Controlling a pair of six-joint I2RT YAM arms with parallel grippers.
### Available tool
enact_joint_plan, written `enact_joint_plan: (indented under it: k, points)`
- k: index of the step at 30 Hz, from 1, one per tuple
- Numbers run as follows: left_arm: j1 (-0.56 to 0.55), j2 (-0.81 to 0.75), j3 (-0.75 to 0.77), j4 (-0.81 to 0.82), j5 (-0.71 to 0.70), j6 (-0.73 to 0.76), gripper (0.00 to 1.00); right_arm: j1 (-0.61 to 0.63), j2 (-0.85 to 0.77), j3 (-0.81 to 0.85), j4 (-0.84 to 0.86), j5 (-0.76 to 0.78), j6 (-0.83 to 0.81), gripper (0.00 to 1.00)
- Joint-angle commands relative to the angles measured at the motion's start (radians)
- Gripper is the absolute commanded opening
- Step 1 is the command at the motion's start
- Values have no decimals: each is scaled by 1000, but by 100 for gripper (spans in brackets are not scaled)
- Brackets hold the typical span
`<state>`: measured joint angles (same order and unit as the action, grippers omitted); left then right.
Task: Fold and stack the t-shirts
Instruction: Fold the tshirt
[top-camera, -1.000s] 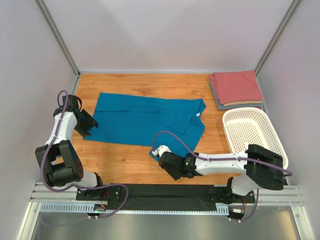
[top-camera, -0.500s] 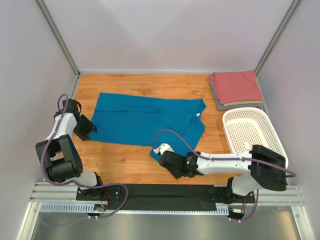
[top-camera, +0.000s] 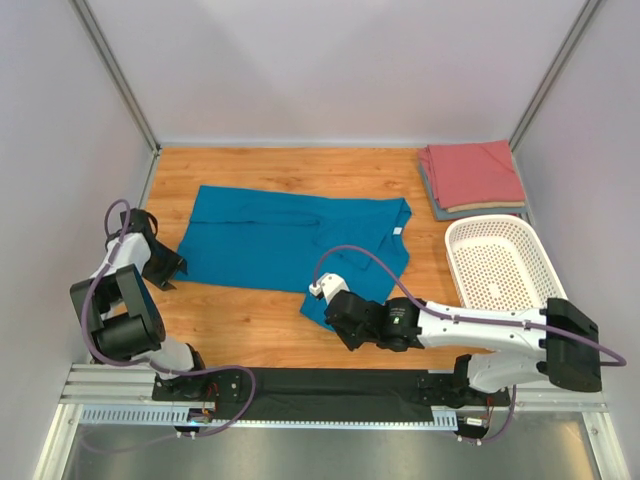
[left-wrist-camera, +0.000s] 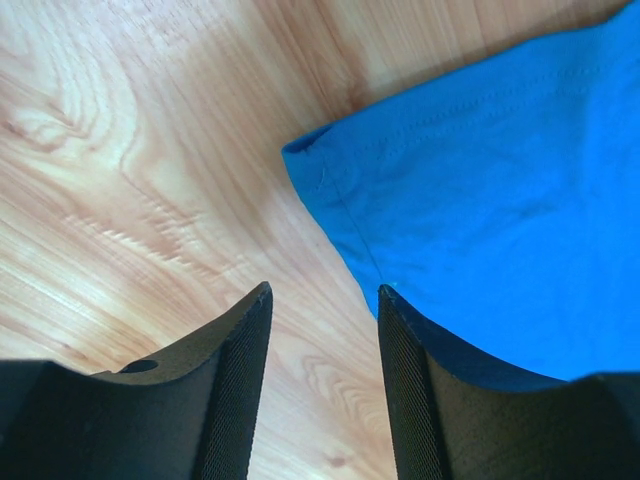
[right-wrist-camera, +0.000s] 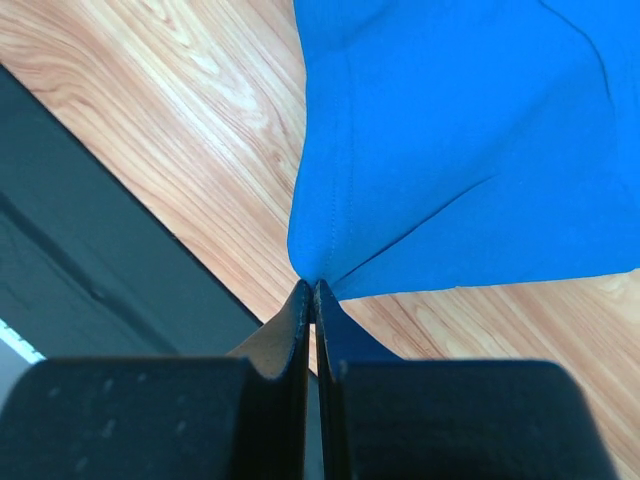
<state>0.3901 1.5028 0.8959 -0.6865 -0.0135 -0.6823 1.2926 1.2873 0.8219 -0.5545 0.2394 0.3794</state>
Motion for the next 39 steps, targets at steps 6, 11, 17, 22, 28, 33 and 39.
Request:
enact_joint_plan:
  k: [6,11,17,22,28,33,39]
  points:
    - [9,89,24,56,-31,-108,51,-3,-72,3,59,-55,-57,0]
    - [9,148,70,38,-63,-131,47,-1,-95,8,51,-57,-79,0]
    - [9,142,75,56,-78,-138,46,-19,-117,2,36,-29,-85,0]
    - [9,165,100,48,-103,-115,46,-30,-123,16,18,-19,-83,0]
    - [9,165,107,62,-108,-94,21,-42,-109,26,-1,-2,-73,0]
    - [-10,171,138,51,-114,-69,0,-74,-100,66,-54,43,-63,0]
    - [-33,198,201,42,-109,-37,0,-168,-100,109,-53,-15,-70,0]
